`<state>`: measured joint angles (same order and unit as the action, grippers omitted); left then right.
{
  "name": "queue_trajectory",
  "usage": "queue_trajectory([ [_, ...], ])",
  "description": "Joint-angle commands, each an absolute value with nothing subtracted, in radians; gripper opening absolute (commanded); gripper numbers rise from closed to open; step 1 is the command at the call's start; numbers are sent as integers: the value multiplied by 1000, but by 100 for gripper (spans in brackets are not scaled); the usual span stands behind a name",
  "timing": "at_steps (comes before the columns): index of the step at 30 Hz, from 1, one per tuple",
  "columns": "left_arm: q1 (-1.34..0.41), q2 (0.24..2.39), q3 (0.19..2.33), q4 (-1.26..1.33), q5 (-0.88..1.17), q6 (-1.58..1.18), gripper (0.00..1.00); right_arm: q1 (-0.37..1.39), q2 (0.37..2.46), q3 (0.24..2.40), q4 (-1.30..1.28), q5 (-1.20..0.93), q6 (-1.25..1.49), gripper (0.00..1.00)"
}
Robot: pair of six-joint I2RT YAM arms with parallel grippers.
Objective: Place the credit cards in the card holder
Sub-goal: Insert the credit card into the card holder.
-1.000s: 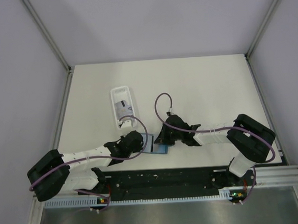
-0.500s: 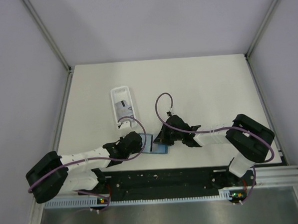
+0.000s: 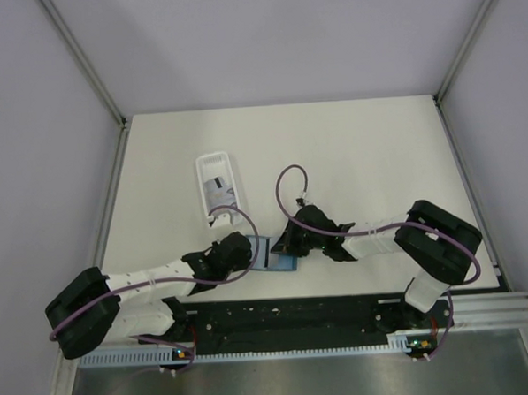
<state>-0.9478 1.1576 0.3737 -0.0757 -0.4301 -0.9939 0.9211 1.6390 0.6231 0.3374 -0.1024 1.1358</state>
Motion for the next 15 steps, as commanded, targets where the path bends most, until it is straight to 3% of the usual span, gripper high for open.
queue_trajectory([
  [1, -950, 1155, 331, -179, -357, -1000, 0, 934, 1666, 594, 357, -80, 1158, 0],
  [15, -951, 1154, 330, -176, -333, -1011, 0, 936, 1743, 606, 448, -103, 1190, 0],
])
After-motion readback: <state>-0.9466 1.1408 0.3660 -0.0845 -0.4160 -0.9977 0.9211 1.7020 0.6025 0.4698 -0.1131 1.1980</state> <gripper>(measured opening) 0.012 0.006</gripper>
